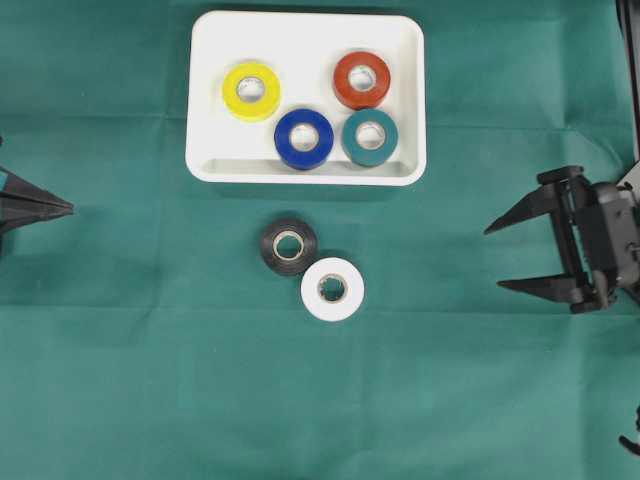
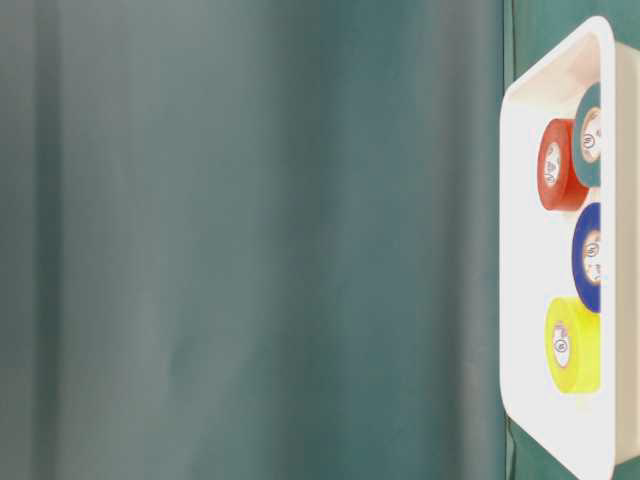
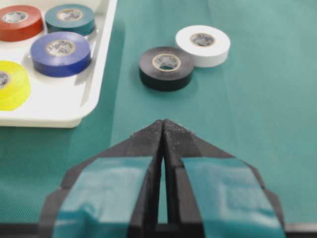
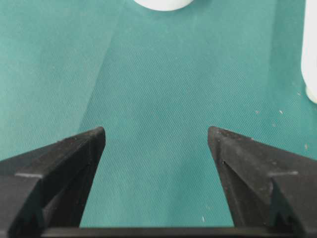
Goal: Put the tape into the white case with the right arm.
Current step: 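Move the right gripper over the white tape roll and grasp it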
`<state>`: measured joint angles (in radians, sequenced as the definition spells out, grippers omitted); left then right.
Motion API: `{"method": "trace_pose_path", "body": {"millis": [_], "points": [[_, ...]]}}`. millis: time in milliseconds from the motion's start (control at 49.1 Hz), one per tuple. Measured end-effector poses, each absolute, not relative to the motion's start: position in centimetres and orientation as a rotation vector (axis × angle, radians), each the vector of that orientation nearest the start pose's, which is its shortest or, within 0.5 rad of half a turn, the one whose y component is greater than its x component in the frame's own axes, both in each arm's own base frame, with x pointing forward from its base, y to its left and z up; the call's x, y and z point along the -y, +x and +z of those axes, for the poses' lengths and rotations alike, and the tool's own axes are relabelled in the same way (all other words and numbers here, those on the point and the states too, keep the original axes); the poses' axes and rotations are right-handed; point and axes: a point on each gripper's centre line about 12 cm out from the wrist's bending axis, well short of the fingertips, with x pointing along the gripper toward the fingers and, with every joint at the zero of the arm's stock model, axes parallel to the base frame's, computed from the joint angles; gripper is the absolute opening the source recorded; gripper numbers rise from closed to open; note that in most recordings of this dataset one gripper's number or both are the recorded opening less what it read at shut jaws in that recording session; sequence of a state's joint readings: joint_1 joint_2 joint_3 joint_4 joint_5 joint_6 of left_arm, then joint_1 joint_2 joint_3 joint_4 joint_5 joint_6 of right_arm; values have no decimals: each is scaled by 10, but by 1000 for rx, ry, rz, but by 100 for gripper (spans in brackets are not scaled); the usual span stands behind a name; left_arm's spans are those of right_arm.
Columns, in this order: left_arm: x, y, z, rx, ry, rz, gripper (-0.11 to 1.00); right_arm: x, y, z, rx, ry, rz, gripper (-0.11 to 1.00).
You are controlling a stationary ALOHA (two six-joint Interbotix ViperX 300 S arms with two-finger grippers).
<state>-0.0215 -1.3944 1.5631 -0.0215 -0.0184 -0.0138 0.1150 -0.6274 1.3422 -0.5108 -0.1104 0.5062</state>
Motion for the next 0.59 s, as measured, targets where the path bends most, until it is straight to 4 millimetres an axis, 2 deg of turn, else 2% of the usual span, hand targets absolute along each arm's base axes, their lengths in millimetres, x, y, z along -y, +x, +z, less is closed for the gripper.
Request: {"method": "trace_pose_path", "body": {"millis": [244, 591], "points": [[3, 128, 171, -149, -35, -18, 0, -38, 227, 137, -664, -33, 201, 52], [3, 128, 171, -149, -35, -18, 0, -53, 292, 128, -698, -67, 252, 52]]}}
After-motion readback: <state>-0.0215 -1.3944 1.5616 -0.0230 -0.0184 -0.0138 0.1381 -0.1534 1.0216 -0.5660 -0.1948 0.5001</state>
